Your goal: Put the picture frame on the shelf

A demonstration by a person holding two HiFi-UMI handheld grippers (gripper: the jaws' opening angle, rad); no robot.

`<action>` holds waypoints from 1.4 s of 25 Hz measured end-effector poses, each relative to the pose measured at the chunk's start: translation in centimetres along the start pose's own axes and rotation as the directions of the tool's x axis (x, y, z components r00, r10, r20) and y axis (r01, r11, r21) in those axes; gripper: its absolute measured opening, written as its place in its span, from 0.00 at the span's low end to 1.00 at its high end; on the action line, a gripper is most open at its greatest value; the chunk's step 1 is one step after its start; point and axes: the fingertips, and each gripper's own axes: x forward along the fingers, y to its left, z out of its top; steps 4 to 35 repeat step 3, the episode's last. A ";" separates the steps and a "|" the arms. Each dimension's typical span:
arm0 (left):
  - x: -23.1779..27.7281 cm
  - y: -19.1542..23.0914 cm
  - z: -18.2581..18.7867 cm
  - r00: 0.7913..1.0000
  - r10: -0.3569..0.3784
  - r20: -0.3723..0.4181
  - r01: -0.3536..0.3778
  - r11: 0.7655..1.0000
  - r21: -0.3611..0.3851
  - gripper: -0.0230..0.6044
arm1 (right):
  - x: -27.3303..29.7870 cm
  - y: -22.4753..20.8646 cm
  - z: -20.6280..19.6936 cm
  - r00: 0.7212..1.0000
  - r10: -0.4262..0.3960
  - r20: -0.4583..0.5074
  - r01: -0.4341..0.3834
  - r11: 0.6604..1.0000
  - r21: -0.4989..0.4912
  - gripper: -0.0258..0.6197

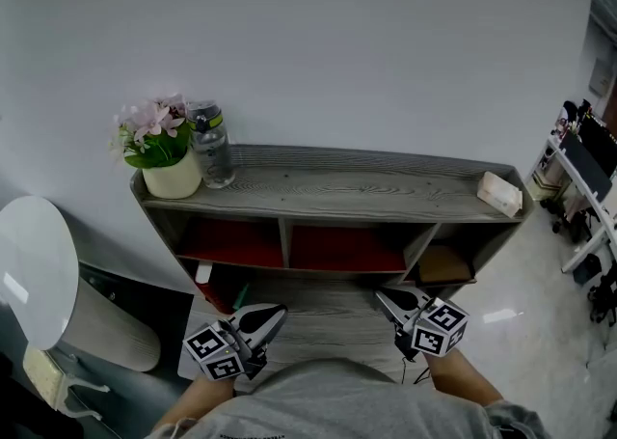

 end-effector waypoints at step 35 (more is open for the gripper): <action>0.2 0.0 0.0 1.000 -0.003 -0.002 0.003 1.000 0.008 0.05 | 0.1 0.0 0.0 1.000 0.005 0.001 -0.005 1.000 -0.006 0.06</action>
